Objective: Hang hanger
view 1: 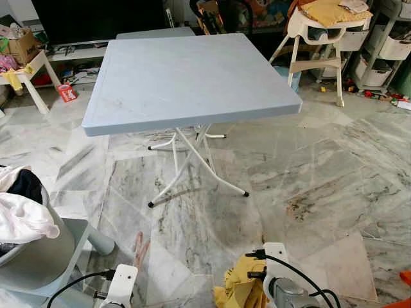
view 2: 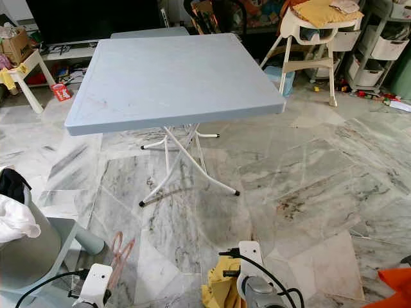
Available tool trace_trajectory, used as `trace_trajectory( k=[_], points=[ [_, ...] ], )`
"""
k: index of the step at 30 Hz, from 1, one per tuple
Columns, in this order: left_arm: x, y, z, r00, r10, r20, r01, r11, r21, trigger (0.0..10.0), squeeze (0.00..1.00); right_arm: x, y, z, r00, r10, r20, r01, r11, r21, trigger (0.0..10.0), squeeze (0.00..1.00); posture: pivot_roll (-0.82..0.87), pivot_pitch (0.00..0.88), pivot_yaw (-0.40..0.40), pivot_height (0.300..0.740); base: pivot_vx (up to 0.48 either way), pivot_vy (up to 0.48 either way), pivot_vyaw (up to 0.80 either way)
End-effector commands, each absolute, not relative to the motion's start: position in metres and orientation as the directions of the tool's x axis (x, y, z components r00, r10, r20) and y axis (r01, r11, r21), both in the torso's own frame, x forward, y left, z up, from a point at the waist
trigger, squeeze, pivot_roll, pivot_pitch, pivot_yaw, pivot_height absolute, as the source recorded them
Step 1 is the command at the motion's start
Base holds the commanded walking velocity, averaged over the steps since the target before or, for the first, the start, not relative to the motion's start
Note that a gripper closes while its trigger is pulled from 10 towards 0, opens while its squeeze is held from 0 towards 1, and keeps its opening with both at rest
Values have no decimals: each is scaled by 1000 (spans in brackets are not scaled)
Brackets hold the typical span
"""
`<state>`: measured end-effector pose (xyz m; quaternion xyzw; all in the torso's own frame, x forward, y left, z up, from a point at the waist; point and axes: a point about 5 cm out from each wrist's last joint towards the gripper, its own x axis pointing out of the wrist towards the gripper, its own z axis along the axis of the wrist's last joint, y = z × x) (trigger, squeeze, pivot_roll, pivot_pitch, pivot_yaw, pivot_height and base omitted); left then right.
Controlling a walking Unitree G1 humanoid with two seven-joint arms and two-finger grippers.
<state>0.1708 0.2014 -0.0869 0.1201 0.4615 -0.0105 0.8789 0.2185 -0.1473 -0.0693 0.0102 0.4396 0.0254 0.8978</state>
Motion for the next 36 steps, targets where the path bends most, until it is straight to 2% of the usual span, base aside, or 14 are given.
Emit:
trace_trajectory(
  k=[1,36],
  points=[
    [170,204,-87,573,92,-815,127,972,199,10000,0,226,-145,-64,635,60,-770,-48,998,39,10000,0,59,0,5,740,0,0,0],
    [167,203,-88,576,66,-815,114,980,160,10000,0,228,-145,-63,642,81,-763,-112,994,12,10000,0,57,0,-8,740,0,0,0]
  ],
)
